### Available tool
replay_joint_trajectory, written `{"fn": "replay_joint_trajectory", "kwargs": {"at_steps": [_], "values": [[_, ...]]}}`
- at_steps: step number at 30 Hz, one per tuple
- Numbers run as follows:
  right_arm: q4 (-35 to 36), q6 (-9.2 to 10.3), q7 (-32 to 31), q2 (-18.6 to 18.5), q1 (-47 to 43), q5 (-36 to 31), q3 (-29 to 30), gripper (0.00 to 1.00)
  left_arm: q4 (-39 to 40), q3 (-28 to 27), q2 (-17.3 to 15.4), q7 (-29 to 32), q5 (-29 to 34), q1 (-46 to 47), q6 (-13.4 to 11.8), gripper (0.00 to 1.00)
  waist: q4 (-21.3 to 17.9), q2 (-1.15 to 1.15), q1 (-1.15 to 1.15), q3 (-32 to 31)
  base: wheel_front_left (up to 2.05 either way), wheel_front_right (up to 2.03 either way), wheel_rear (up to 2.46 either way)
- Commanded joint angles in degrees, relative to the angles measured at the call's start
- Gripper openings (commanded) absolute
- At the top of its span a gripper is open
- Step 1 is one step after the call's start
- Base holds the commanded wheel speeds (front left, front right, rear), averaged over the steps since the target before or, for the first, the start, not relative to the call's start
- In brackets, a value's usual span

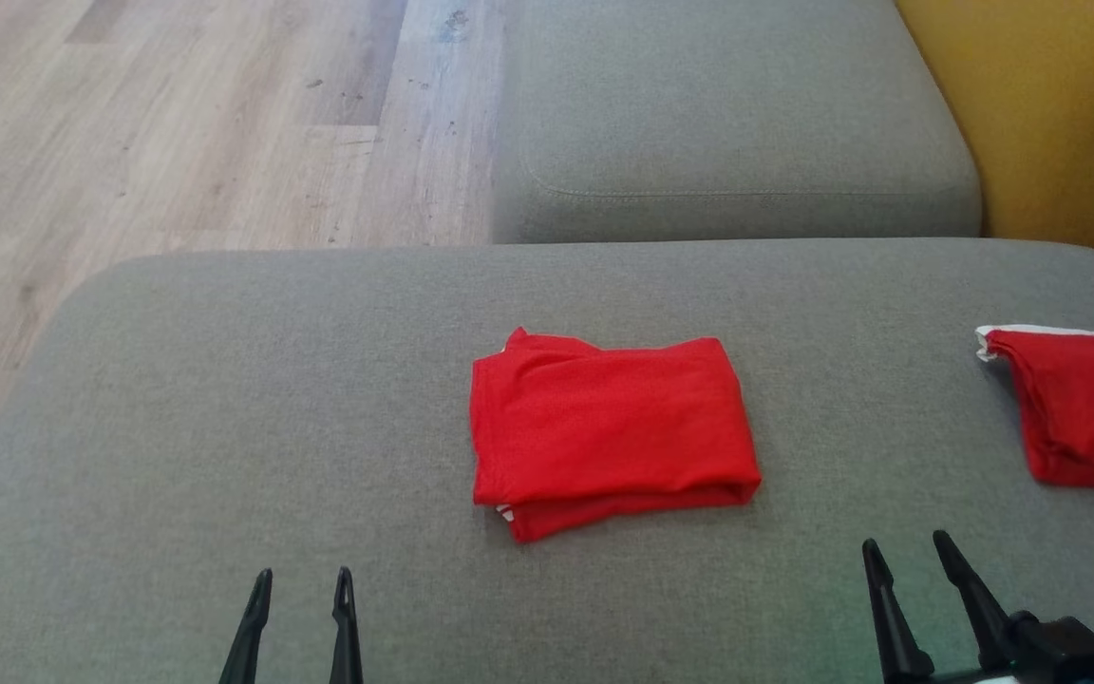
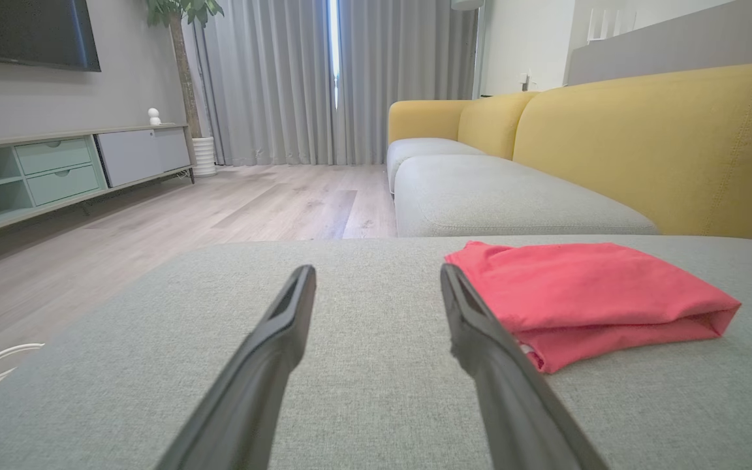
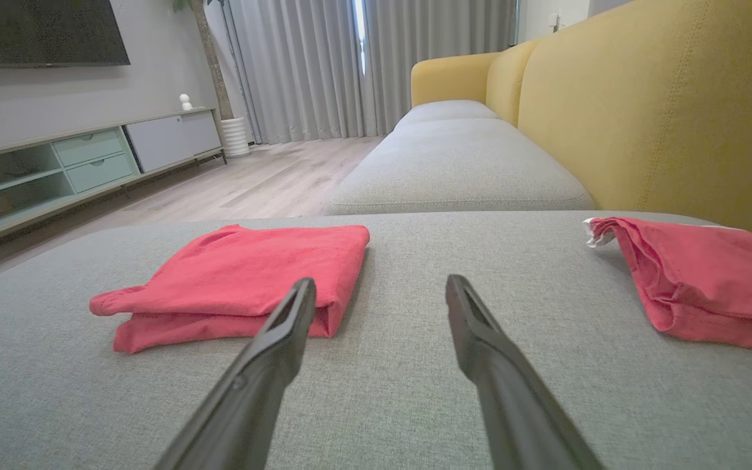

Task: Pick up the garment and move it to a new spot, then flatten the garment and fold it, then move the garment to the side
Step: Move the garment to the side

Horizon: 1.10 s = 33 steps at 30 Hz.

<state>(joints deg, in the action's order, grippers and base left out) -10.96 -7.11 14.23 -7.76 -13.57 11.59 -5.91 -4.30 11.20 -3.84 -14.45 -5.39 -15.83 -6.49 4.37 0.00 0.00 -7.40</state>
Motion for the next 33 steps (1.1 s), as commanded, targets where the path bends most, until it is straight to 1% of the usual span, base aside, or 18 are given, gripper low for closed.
{"fn": "replay_joint_trajectory", "kwargs": {"at_steps": [1, 7, 9, 15, 19, 22, 27, 30, 33], "values": [[1.8, -0.37, 0.8, -1.3, 2.0, -0.7, -1.1, 1.0, 1.5, -1.9, 0.8, -0.5, 0.3, 1.8, 0.3, 1.0, -0.2, 0.0, 0.0, 0.1, 0.0, 0.0, 0.0], [1.6, -0.37, 0.8, -1.5, 2.1, -1.0, -0.9, 1.0, 2.0, -2.0, 0.9, -0.5, -0.6, 1.8, 0.5, 1.0, -0.1, 0.0, 0.0, 0.5, 0.0, 0.0, 0.0], [1.7, -0.37, 0.8, -1.5, 2.2, -1.0, -0.7, 1.0, 2.2, -1.9, 0.9, -0.5, -1.8, 1.9, 1.1, 1.0, 0.1, 0.0, 0.0, 0.9, 0.0, 0.0, 0.0], [1.0, -0.37, 0.8, -1.4, 3.9, -1.4, -0.2, 1.0, 3.0, -1.5, 0.9, -0.5, -3.1, 2.5, 1.9, 1.0, 1.0, 0.0, 0.0, 3.3, 0.0, 0.0, 0.0], [-2.5, -0.37, 0.8, -0.7, 6.7, -0.1, 1.1, 1.0, 3.9, -0.7, 0.9, -0.5, -4.0, 3.0, 3.2, 1.0, 1.7, 0.0, 0.0, 5.3, 0.0, 0.0, 0.0], [-6.3, -0.37, 0.6, -0.5, 10.0, 0.7, 1.9, 1.0, 3.9, -0.3, 1.0, -0.5, -3.1, 3.5, 3.3, 1.0, 2.3, 0.0, 0.0, 6.5, 0.0, 0.0, 0.0], [-10.9, -0.37, -3.3, -1.1, 18.2, 1.5, 3.6, 1.0, 4.5, 0.6, 1.0, -0.5, -1.8, 5.6, 3.0, 1.0, 3.7, 0.0, 0.0, 9.6, 0.0, 0.0, 0.0], [-13.5, -0.37, -8.6, -1.7, 23.8, 3.6, 3.1, 1.0, 4.9, 1.2, 1.0, -0.5, -1.4, 7.3, 2.9, 1.0, 4.5, 0.0, 0.0, 11.7, 0.0, 0.0, 0.0], [-16.3, -0.37, -14.8, -1.9, 29.3, 7.1, 1.4, 1.0, 4.8, 1.8, 1.0, -0.5, -1.1, 8.8, 2.8, 1.0, 5.4, 0.0, 0.0, 13.7, 0.0, 0.0, 0.0]]}}
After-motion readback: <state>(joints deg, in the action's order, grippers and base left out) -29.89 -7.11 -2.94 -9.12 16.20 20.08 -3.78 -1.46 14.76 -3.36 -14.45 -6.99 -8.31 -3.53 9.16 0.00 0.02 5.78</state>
